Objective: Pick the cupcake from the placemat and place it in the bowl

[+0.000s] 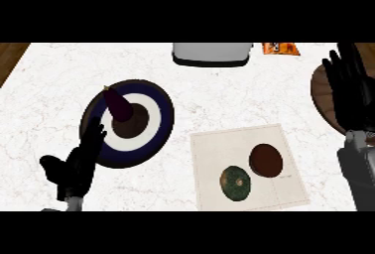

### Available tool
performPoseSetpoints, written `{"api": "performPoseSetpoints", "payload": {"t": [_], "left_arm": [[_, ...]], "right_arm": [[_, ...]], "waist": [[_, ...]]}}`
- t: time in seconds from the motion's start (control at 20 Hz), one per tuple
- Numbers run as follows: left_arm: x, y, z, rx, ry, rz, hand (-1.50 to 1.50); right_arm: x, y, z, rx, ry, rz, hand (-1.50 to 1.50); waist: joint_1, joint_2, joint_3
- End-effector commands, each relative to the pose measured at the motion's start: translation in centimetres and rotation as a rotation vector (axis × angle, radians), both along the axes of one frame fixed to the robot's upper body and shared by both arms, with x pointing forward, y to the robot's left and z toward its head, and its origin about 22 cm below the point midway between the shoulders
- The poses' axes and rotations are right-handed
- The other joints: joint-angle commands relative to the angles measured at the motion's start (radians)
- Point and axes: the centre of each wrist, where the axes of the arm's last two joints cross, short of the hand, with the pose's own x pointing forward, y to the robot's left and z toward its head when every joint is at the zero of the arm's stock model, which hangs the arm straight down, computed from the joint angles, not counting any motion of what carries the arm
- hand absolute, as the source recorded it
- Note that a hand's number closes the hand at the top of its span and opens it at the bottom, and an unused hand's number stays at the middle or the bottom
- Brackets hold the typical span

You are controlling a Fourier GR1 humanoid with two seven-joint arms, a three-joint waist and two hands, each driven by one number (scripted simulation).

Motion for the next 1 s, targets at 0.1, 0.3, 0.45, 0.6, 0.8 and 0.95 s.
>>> {"api": "performPoseSetpoints", "payload": {"t": [0.1, 0.3, 0.45, 0.6, 0.8, 0.95], "left_arm": [[1.9, -1.5, 2.5, 0.082, -0.126, -0.187, 0.00], [2.6, -2.6, 4.3, 0.100, -0.187, -0.316, 0.00], [3.5, -3.7, 4.7, 0.084, -0.190, -0.431, 0.00], [3.2, -4.1, 5.2, 0.090, -0.178, -0.455, 0.00], [3.5, -4.8, 5.5, 0.066, -0.174, -0.467, 0.00], [3.3, -6.0, 4.9, 0.105, -0.188, -0.459, 0.00]], "right_arm": [[-2.8, 1.0, -0.9, -0.109, -0.021, 0.031, 1.50], [-4.2, -4.2, -1.9, -0.737, 0.087, -0.029, 1.50], [-7.9, 2.0, -8.7, -0.348, 0.117, -0.056, -1.50], [-8.2, 1.9, -8.8, -0.448, 0.044, -0.024, -1.50], [-5.9, 0.7, -6.6, -0.738, 0.115, 0.045, -1.50], [-5.2, 1.2, -5.1, -0.903, 0.228, 0.093, -1.50]], "waist": [[-0.026, -0.008, 0.037], [-0.066, 0.004, 0.009], [-0.018, -0.002, 0.038], [-0.005, -0.002, 0.038], [0.004, 0.000, 0.036], [0.006, -0.002, 0.035]]}}
